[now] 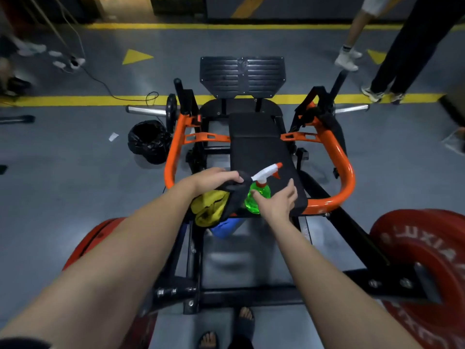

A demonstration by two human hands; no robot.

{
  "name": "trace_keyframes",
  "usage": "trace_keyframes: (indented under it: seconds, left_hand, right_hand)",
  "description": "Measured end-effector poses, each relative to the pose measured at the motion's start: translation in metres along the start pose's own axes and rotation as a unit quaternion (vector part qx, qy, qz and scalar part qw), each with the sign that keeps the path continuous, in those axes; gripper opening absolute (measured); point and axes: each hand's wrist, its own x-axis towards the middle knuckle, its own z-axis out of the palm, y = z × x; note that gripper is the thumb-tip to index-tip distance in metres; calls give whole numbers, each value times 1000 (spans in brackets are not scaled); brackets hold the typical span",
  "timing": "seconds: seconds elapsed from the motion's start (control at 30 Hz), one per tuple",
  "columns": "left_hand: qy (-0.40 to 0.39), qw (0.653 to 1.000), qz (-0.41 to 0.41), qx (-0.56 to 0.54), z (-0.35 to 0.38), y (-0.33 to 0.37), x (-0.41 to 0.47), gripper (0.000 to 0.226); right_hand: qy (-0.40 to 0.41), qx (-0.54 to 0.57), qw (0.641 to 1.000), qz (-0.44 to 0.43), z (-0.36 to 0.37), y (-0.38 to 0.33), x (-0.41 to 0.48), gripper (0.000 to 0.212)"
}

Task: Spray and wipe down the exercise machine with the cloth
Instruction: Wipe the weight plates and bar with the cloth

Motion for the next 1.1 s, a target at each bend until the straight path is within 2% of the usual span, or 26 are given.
trace_keyframes:
  seconds: [0.07,0.13,0.23,0.33,0.37,0.4,0.47,0.5,0.53,0.67,0.8,0.87,0.93,1.03,1.1]
  left_hand:
    - [-17,999,-10,33,-3,14,13,22]
    - [-12,999,-2,52,-4,16,27,23]
    - [23,1000,7,16,-5,1,29,62]
    - [68,994,17,-86,-8,-20,24,84]
    - [80,989,3,-126,-10,-26,22,84]
    - [90,982,-6,-165,-11,-30,19,74]
    - [88,974,-13,-210,-14,-37,8,33]
    - [94,973,-13,-211,-17,-42,3,21]
    - [103,972,-14,-211,-21,-46,-5,21]
    - [124,968,16,-218,-41,-62,-40,63]
    - [125,952,17,-278,-59,-82,-96,43]
    - [132,946,36,-295,-75,-100,-136,36]
    - [135,942,59,-301,-96,-124,-180,29]
    - [154,928,73,-330,-125,-165,-255,43]
    - [161,914,82,-363,-140,-195,-305,47]
  right_hand:
    - [-4,-2,1000,3,4,2,18,118]
    - [-6,-8,1000,-8,5,6,38,118]
    - [-20,-8,999,-47,10,9,57,110]
    - [-34,-3,996,-78,16,10,60,80]
    - [-34,0,996,-79,18,8,57,69]
    - [-35,-4,996,-83,19,7,52,63]
    - [-54,-24,994,-97,22,3,41,65]
    - [-73,-36,991,-106,23,3,34,71]
    - [-91,-41,989,-112,26,2,25,75]
    - [-101,-14,986,-132,38,5,-23,67]
    - [-147,-17,976,-159,65,7,-94,52]
    - [-171,-41,967,-185,84,11,-139,52]
    - [-192,-20,965,-175,97,13,-186,41]
    - [-175,15,972,-153,115,24,-254,24]
    - [-167,19,974,-152,128,32,-294,27]
